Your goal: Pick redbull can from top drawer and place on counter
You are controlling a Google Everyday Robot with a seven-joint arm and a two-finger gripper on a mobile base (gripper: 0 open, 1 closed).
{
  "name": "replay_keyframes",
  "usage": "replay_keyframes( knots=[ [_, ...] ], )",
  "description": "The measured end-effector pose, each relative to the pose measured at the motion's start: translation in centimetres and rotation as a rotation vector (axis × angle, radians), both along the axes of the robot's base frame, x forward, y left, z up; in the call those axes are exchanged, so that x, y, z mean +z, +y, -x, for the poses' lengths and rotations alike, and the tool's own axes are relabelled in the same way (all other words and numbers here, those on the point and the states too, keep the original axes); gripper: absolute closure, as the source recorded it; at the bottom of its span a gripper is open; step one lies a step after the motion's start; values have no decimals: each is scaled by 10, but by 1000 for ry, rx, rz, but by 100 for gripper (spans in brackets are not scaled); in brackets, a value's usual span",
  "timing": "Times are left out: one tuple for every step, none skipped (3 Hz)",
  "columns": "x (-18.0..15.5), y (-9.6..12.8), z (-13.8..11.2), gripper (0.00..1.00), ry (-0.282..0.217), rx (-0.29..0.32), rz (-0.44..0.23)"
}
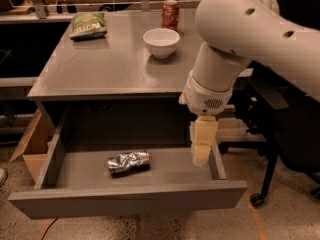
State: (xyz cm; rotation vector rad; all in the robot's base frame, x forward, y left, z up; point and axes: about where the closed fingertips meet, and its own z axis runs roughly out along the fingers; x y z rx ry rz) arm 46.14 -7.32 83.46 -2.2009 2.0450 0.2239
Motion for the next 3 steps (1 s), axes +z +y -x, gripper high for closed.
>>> replay_keyframes(
  knots=[
    [-47, 24, 2, 0, 91, 30, -64],
    [-81, 45, -3, 0, 112, 36, -105],
    [-99, 68, -18, 0, 77, 36, -173]
  ],
)
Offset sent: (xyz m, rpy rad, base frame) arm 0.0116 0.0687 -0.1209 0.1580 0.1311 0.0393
